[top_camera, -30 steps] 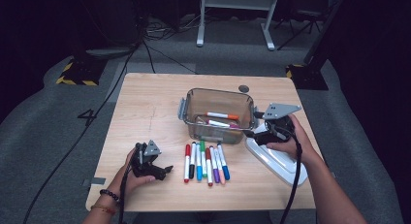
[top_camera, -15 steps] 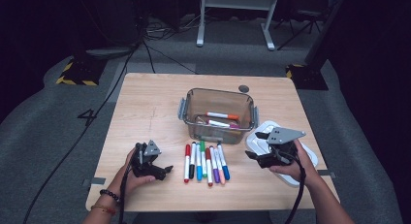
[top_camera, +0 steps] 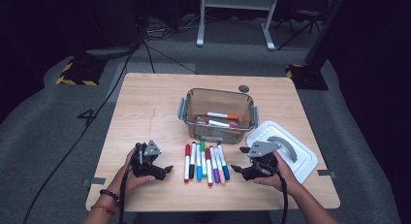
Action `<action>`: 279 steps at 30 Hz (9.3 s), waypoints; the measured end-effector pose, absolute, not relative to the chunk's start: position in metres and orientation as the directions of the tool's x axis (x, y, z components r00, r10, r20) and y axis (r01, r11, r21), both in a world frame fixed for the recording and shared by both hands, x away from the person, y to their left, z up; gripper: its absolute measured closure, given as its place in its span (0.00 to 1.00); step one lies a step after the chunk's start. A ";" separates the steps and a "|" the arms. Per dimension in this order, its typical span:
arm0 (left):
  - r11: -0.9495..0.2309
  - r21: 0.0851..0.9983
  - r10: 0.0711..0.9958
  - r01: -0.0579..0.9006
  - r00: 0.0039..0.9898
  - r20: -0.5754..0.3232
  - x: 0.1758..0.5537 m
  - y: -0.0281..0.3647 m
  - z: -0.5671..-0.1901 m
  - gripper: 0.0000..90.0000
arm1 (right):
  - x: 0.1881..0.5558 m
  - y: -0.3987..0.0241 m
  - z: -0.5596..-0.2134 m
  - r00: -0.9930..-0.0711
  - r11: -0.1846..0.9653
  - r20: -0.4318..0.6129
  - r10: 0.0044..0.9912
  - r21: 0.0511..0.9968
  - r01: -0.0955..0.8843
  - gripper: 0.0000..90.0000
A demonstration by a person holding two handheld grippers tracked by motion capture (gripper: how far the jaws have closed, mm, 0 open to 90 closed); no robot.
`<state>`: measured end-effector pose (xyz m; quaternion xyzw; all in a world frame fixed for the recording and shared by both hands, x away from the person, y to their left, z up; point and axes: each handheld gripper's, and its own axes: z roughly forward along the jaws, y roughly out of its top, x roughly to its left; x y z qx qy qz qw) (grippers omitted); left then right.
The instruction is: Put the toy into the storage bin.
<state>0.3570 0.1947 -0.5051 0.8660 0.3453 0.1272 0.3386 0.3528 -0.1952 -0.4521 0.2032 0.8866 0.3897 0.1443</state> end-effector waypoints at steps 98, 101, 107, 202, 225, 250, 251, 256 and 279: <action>-0.530 0.675 0.684 0.513 0.729 -0.017 0.358 0.194 -0.505 0.07 | 0.418 -0.206 -0.349 -0.938 0.626 -0.148 0.312 0.775 0.086 0.82; -0.530 0.675 0.684 0.513 0.729 -0.017 0.358 0.194 -0.505 0.07 | 0.431 -0.203 -0.345 -0.940 0.641 -0.156 0.303 0.763 0.081 0.82; -0.530 0.674 0.684 0.514 0.729 -0.018 0.357 0.194 -0.505 0.07 | 0.456 -0.195 -0.348 -0.944 0.680 -0.150 0.293 0.727 0.096 0.82; -0.531 0.674 0.684 0.514 0.729 -0.017 0.357 0.194 -0.505 0.07 | 0.358 -0.217 -0.391 -0.818 0.511 -0.115 0.564 0.826 0.236 0.32; -0.531 0.675 0.684 0.512 0.730 -0.016 0.357 0.194 -0.505 0.07 | 0.342 -0.158 -0.468 -0.901 0.622 -0.064 0.429 0.744 0.244 0.33; -0.531 0.674 0.684 0.514 0.729 -0.017 0.357 0.194 -0.505 0.07 | 0.354 -0.167 -0.483 -0.877 0.616 -0.031 0.480 0.723 0.312 0.34; -0.531 0.674 0.684 0.514 0.729 -0.017 0.357 0.194 -0.505 0.07 | 0.355 -0.169 -0.483 -0.872 0.612 -0.033 0.488 0.726 0.315 0.34; -0.530 0.675 0.684 0.513 0.729 -0.017 0.358 0.194 -0.505 0.07 | 0.353 -0.169 -0.483 -0.874 0.605 -0.026 0.486 0.732 0.314 0.34; -0.531 0.675 0.684 0.512 0.730 -0.016 0.358 0.194 -0.505 0.07 | 0.373 -0.201 -0.495 -0.816 0.582 -0.016 0.578 0.709 0.399 0.76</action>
